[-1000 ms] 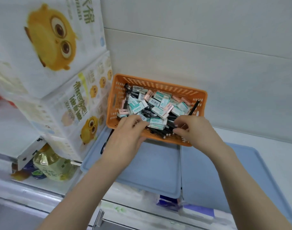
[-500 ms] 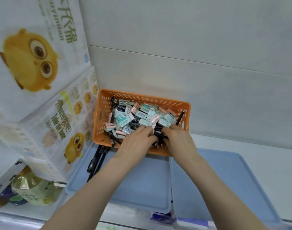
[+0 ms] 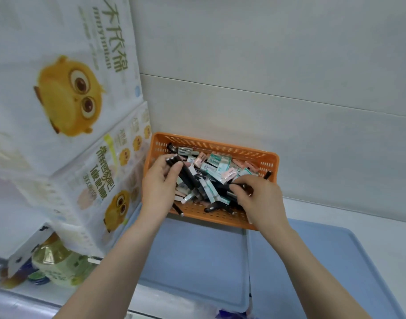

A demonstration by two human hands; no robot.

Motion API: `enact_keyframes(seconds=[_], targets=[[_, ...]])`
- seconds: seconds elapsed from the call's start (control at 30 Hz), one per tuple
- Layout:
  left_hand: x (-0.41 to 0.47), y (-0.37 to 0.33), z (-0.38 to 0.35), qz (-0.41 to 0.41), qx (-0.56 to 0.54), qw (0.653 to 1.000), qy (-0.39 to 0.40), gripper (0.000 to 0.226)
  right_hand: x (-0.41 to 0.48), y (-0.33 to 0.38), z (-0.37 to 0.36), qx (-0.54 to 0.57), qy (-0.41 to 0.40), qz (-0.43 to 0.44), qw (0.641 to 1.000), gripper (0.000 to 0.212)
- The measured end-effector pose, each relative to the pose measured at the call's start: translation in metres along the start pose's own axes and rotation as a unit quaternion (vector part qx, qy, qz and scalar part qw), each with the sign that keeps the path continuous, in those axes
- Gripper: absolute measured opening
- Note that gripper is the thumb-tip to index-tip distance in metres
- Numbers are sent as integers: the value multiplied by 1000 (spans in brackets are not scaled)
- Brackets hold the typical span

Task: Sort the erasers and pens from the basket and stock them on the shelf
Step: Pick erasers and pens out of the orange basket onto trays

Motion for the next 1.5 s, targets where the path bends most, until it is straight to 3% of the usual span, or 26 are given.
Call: enact_keyframes(seconds=[0.13,0.27,0.57,0.7,0.8,0.93,1.03,1.07,1.13,1.2,1.23,1.33,1.4,1.5], targets=[[0,3,-2,61,-132,989,-4,15,-5,-4,29,273,-116,-79,952,4],[0,-5,-5,55,-141,989,-5,12,-2,-5,38,387,-130,-98,908,4],[-5,-44,-22,-64,-55,996,37,14,24,41,13,224,5,55,973,15],[-3,-38,-34,-63,3,996,63,16,31,49,-22,209,105,35,972,33],[-5,-40,-40,-60,-4,996,72,22,34,48,-38,220,138,27,965,24],[-9,-50,-52,-82,40,989,117,29,40,44,-33,234,88,11,968,11],[-12,-43,-22,-75,75,994,-1,20,36,43,2,276,-21,19,961,11],[-16,-38,-15,-48,72,996,-24,28,32,46,16,291,-58,41,954,13],[-21,-17,-27,72,-8,996,48,51,24,59,34,278,-97,114,949,14],[-31,-2,-58,194,-161,954,163,60,14,73,30,240,-77,184,950,13],[-32,-1,-69,229,-250,923,182,58,9,77,23,222,-54,211,950,14],[-22,5,-72,287,-435,849,90,38,-5,73,-4,147,10,264,953,27],[-16,8,-65,277,-430,857,59,28,-10,62,-20,97,56,258,960,57],[-15,10,-54,240,-358,901,51,22,-18,54,-28,37,122,240,962,92]])
Point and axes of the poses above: each hand's wrist, its own x-axis towards the middle knuckle, its own z-axis out of the back of the hand, y = z × x, the point moved 9 cm from there along x, towards the middle knuckle, and after that the axes turned 2 degrees about y, right-handed, at the moved point
